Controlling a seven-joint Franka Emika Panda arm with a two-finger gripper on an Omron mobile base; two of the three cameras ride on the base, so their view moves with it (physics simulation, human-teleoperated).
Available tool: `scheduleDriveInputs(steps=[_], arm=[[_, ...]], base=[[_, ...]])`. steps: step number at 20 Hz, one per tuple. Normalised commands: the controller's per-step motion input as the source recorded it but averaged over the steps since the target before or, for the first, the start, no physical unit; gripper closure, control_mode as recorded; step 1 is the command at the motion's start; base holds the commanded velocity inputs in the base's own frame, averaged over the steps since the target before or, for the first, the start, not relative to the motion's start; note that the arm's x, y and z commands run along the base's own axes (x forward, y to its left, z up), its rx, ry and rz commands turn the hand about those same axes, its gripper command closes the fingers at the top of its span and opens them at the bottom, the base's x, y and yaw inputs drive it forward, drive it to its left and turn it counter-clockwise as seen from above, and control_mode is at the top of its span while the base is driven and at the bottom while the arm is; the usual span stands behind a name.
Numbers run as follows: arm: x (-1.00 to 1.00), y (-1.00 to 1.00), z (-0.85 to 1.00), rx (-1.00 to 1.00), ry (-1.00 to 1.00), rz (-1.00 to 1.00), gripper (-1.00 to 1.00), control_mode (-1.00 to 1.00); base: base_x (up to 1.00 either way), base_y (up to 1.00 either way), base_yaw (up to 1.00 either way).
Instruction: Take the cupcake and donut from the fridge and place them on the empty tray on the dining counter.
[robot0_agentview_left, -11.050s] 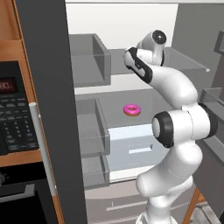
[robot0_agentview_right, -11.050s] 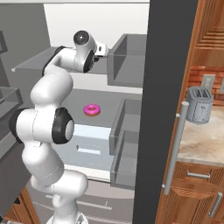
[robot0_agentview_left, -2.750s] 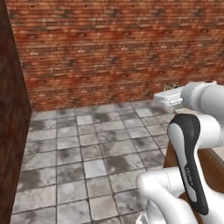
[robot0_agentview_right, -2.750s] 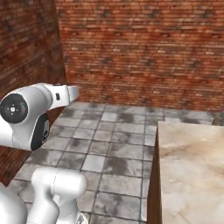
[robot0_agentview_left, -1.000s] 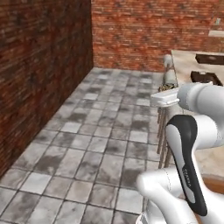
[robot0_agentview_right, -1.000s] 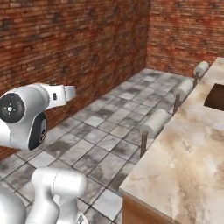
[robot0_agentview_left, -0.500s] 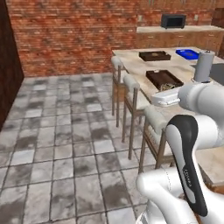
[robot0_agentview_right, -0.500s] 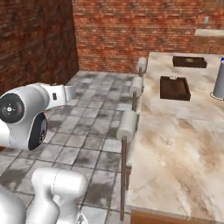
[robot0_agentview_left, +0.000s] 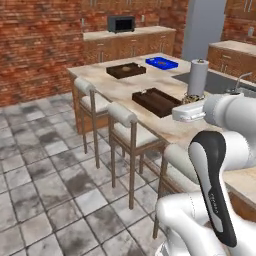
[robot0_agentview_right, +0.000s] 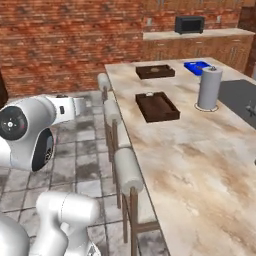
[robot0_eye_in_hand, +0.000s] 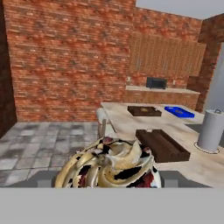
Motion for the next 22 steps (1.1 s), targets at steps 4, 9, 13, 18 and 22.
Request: scheduleDriveInputs(steps=[4, 9, 13, 18, 22], arm=[[0.00, 0.00, 0.00, 0.00, 0.00, 0.00, 1.00, 1.00], [0.00, 0.00, 0.00, 0.00, 0.00, 0.00, 1.00, 1.00], [0.00, 0.00, 0.00, 0.00, 0.00, 0.00, 1.00, 1.00], [0.00, 0.00, 0.00, 0.00, 0.00, 0.00, 1.00, 1.00], [0.00, 0.00, 0.00, 0.00, 0.00, 0.00, 1.00, 1.00]], base=[[0.89, 0.69, -0.62], [0.81, 0.67, -0.61], [0.62, 0.77, -0.58], [0.34, 0.97, -0.49], [0.04, 1.00, -0.32]])
